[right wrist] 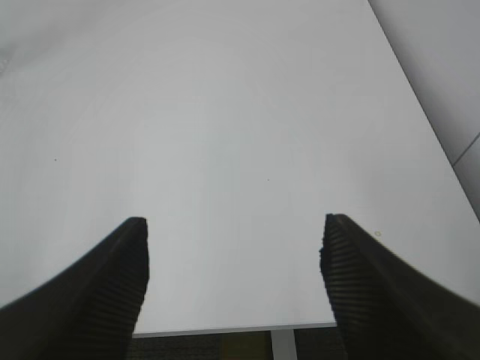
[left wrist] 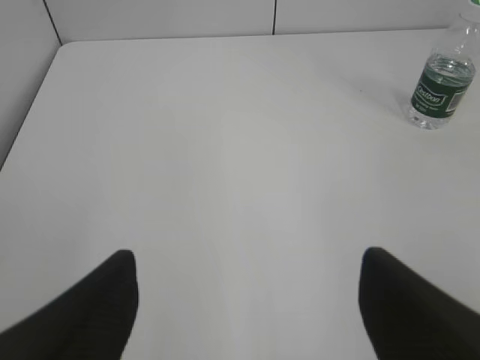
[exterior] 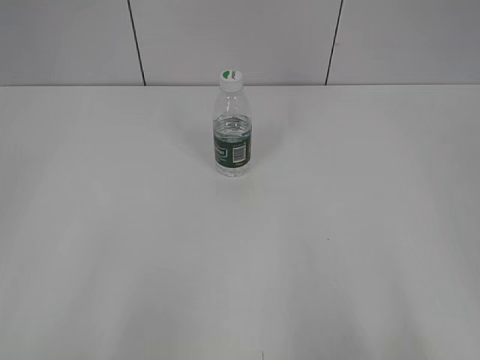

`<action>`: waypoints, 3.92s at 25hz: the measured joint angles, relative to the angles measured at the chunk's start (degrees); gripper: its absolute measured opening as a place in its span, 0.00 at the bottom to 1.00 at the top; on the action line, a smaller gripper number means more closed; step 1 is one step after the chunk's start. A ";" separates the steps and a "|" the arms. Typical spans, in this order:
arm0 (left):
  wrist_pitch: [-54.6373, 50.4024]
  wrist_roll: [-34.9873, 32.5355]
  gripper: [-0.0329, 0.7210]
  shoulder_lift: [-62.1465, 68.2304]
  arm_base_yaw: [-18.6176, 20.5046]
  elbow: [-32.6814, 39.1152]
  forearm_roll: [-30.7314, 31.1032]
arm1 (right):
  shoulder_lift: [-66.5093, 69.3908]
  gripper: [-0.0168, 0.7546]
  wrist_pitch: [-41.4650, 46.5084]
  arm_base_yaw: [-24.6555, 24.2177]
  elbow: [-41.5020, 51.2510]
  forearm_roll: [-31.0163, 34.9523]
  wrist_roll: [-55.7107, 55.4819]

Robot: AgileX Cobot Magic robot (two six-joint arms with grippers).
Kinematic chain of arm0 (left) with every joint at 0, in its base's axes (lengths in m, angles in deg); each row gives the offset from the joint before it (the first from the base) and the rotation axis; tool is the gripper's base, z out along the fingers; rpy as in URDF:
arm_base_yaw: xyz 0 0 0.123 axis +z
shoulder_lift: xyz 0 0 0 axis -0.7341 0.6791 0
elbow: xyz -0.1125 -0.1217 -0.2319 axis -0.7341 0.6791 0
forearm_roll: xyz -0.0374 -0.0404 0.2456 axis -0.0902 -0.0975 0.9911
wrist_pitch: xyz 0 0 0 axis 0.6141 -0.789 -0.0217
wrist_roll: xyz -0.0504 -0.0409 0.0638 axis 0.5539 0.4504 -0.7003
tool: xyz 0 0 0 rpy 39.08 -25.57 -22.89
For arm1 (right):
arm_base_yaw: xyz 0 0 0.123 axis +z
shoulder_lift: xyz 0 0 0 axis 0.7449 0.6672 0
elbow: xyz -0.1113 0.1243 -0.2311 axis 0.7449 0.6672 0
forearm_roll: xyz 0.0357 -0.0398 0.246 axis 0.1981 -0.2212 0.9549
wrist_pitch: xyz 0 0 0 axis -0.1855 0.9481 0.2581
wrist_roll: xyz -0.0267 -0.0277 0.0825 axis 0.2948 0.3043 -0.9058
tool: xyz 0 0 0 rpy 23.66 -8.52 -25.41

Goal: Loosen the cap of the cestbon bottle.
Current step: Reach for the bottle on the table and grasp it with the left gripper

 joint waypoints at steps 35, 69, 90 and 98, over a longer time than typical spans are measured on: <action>32.19 -6.58 0.75 31.35 0.00 -17.26 -4.26 | 0.00 0.73 0.00 0.00 0.00 0.00 0.00; 88.48 -4.04 0.73 88.89 -8.23 -25.94 0.01 | 0.00 0.73 0.00 0.00 0.00 0.00 0.00; 129.47 0.39 0.70 117.45 -8.30 -12.98 5.64 | 0.00 0.73 0.00 0.00 0.00 0.00 0.00; 130.25 0.56 0.71 119.30 -8.30 -11.06 7.02 | 0.00 0.73 0.00 0.00 0.00 0.00 0.00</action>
